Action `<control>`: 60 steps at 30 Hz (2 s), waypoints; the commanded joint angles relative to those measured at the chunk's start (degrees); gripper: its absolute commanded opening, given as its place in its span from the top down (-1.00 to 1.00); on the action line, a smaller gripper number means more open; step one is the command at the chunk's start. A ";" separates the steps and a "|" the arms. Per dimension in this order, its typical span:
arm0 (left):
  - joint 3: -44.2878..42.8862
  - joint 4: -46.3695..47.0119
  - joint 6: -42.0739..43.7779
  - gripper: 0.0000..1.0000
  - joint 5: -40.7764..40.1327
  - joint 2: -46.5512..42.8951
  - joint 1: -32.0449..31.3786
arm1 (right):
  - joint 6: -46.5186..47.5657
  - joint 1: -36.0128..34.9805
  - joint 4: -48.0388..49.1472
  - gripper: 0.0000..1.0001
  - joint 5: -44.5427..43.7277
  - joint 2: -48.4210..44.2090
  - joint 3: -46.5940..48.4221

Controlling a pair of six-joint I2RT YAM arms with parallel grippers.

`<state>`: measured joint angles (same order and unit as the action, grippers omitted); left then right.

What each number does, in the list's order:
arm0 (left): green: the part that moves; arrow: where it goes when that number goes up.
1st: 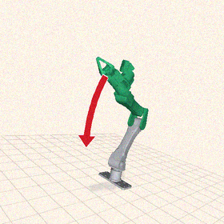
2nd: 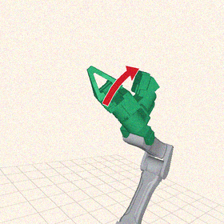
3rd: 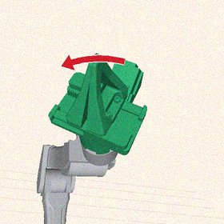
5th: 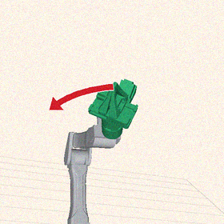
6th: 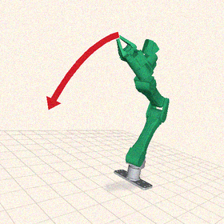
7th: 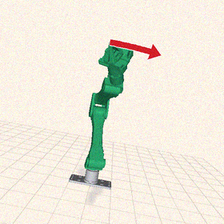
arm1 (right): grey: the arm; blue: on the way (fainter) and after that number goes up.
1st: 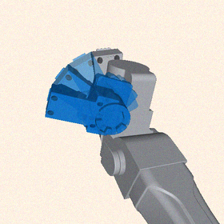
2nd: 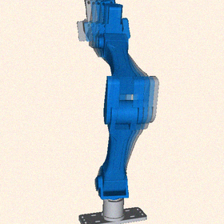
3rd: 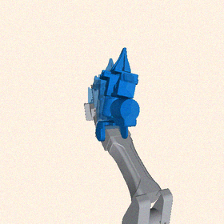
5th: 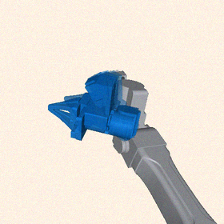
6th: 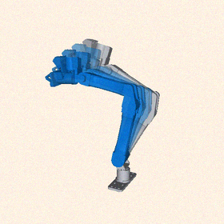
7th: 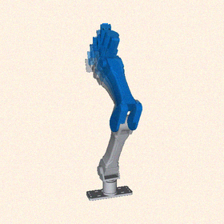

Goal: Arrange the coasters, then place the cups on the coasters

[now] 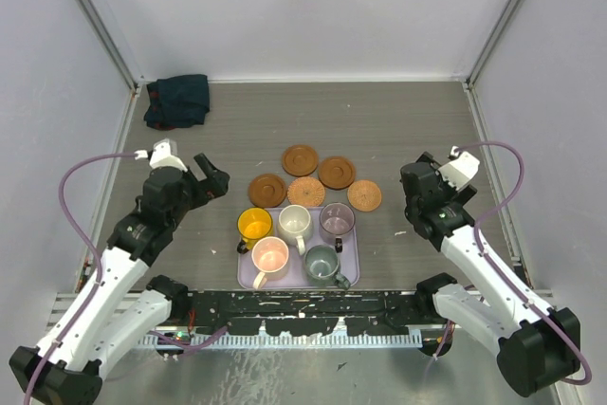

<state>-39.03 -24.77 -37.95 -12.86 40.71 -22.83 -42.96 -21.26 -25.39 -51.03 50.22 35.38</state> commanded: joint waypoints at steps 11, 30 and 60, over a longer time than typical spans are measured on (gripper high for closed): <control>-8.12 -11.40 -3.22 -0.96 -12.03 7.79 0.76 | 8.06 -0.14 1.74 -1.00 1.69 2.31 4.51; -7.51 0.84 9.39 -0.96 -12.18 4.99 0.80 | 15.23 -0.16 8.76 -0.93 8.37 8.43 10.26; -13.07 13.99 16.51 -0.26 0.73 31.00 1.53 | 18.97 2.42 15.61 0.56 20.11 19.58 18.39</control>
<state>-49.50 -14.87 -23.40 -16.16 68.07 -21.56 -23.90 -19.38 -12.56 -34.24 68.79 50.63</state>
